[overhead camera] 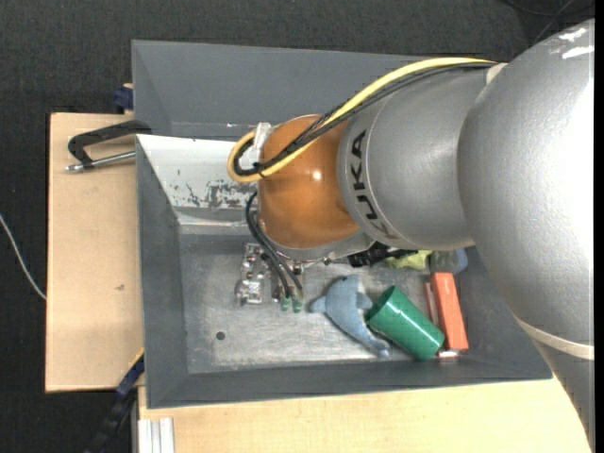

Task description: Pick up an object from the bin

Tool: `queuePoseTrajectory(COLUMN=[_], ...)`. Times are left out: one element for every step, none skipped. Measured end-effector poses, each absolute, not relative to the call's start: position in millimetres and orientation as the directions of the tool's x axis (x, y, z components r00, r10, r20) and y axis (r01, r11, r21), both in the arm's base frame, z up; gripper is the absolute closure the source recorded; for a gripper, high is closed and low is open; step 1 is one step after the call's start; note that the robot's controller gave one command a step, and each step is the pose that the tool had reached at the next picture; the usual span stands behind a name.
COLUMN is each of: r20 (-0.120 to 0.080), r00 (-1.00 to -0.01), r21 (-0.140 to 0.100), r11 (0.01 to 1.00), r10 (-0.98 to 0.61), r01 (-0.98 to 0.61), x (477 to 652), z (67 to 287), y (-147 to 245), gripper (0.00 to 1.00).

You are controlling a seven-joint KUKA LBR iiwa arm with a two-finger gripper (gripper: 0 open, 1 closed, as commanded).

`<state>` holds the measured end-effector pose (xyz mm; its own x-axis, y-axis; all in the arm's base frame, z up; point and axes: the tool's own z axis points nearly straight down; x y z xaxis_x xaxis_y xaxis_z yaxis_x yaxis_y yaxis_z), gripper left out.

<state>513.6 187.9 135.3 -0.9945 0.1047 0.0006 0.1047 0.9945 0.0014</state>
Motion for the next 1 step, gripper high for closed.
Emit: queuePoseTrajectory(r20=[0.003], r00=[-0.999], r21=[-0.001], r11=[0.999], r10=[-0.052], r01=[-0.052], x=[512.7], z=[156.0], y=[195.3], gripper=[1.00])
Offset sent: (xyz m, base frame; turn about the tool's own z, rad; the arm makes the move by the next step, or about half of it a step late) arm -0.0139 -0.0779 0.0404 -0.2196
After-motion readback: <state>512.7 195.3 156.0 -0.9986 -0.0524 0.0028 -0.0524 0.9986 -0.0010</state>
